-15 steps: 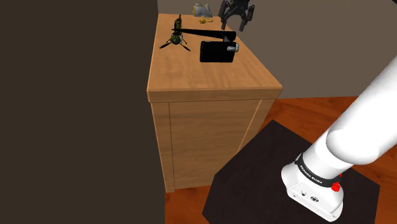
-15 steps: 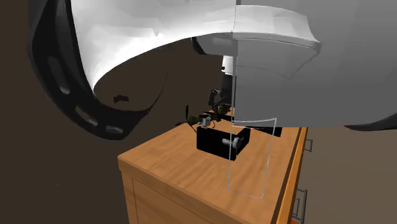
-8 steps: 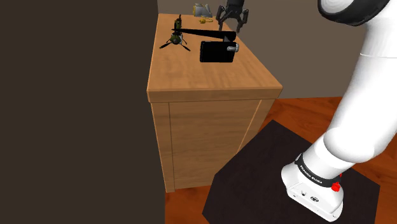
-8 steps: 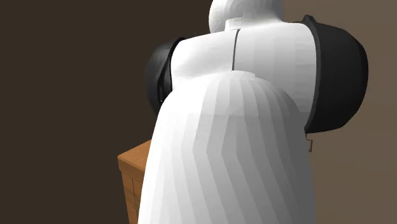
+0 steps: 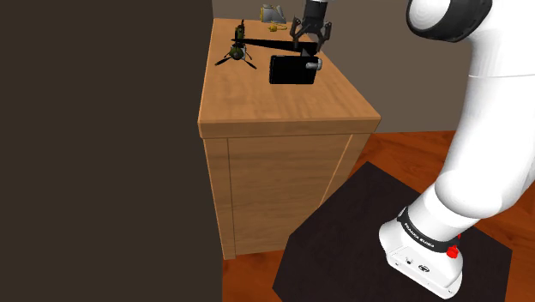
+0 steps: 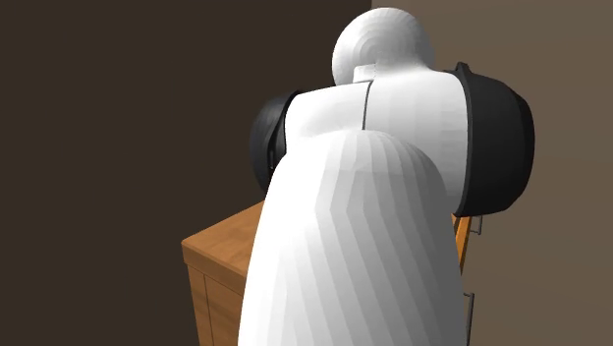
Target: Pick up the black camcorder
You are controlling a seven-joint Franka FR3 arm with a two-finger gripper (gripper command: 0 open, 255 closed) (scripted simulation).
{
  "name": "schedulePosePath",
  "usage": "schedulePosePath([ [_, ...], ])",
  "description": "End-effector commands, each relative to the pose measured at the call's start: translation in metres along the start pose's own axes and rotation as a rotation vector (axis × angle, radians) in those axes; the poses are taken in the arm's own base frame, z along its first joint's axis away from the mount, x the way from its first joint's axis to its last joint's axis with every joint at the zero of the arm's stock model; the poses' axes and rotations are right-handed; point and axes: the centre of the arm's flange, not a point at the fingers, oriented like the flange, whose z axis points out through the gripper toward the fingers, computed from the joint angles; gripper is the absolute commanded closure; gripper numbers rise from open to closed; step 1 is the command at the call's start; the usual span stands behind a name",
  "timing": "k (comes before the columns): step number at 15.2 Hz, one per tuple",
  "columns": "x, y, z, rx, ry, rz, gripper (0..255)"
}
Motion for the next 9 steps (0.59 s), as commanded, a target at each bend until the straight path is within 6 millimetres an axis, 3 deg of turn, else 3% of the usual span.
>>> schedulePosePath([
  [1, 0.0009, -0.0003, 0.0102, 0.0, 0.0, 0.0, 0],
  [3, 0.0012, -0.0002, 0.0133, 0.0, 0.0, 0.0, 0],
  [4, 0.0004, -0.0002, 0.0127, 0.0, 0.0, 0.0, 255],
  [9, 0.0003, 0.0, 0.0129, 0.0, 0.0, 0.0, 255],
])
